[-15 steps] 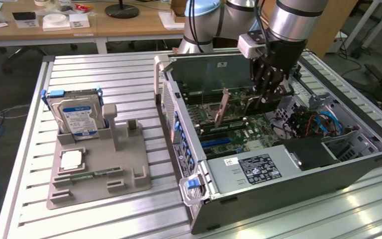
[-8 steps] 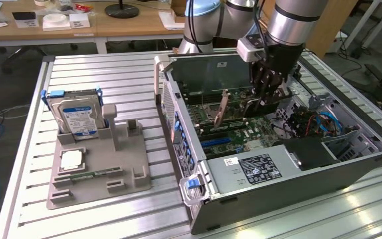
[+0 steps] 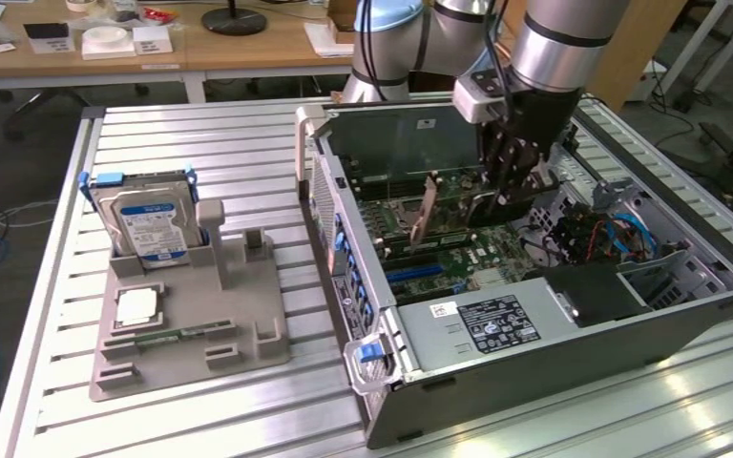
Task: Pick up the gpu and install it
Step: 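Insert the gpu into the slot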
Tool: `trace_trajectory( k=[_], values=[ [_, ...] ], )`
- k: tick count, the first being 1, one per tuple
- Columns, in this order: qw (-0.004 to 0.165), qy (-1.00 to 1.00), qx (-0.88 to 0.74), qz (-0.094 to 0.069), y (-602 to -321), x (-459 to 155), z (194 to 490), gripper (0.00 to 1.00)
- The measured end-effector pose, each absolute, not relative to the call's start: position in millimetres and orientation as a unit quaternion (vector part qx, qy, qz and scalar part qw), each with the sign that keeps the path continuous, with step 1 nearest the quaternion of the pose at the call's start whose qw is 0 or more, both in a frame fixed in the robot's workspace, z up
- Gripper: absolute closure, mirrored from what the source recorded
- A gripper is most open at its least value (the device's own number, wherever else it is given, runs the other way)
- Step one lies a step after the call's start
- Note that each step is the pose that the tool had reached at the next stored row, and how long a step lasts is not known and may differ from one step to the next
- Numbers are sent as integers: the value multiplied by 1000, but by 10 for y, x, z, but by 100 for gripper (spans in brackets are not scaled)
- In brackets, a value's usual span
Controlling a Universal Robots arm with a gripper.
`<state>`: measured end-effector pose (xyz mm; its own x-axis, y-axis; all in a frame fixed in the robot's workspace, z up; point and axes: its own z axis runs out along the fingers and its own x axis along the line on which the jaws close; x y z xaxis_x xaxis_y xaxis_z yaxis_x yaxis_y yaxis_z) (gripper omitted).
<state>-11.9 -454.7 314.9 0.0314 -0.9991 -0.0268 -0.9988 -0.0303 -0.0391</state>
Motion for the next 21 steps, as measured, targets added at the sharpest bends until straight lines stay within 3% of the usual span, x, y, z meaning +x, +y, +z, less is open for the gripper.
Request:
trace_trajectory(
  k=[21],
  values=[
    [23,696,-718,-5,-4547,-341,3015,73]
  ],
)
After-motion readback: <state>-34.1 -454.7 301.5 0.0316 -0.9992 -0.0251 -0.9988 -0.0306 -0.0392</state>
